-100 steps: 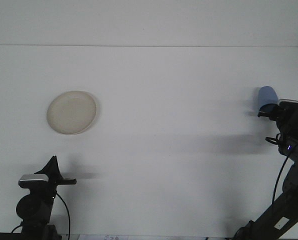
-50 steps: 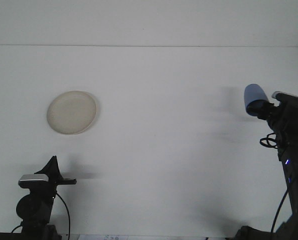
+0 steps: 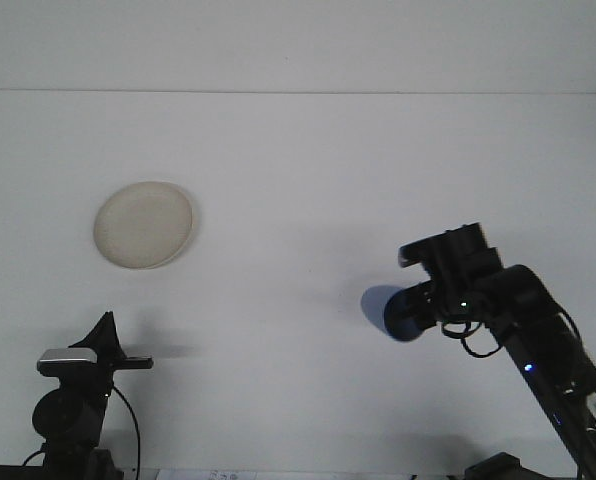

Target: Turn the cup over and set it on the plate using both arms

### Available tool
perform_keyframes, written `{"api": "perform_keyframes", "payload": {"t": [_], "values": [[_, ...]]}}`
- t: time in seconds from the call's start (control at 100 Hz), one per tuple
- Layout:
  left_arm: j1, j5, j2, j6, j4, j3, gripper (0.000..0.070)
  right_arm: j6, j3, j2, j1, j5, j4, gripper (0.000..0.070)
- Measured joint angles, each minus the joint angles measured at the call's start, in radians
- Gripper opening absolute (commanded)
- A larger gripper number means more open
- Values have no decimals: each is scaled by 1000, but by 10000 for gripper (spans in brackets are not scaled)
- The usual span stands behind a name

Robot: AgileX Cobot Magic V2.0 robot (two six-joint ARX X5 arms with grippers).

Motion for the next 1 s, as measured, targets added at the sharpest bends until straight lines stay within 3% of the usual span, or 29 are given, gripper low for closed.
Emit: {"api": "perform_keyframes", "payload": {"t": [0.11, 0.3, 0.6, 0.66, 0.76, 0.81, 1.0], "values": [[0, 0, 0, 0, 0, 0, 15, -3, 19, 67, 134, 42, -50, 0], [0, 0, 0, 0, 0, 0, 15, -3, 46, 196, 300, 51, -86, 0], [0, 0, 0, 0, 0, 0, 15, -3, 101, 337, 432, 97, -107, 1], [0, 0, 0, 0, 0, 0, 15, -4, 103, 357, 438, 97, -109, 59], [0, 0, 0, 0, 0, 0, 15, -6, 103, 367, 441, 97, -109, 290], [0, 0, 0, 0, 0, 0, 15, -7, 105, 367, 441, 97, -108, 365], [0, 0, 0, 0, 0, 0, 15, -19, 137, 356, 436, 103, -90, 382]]}}
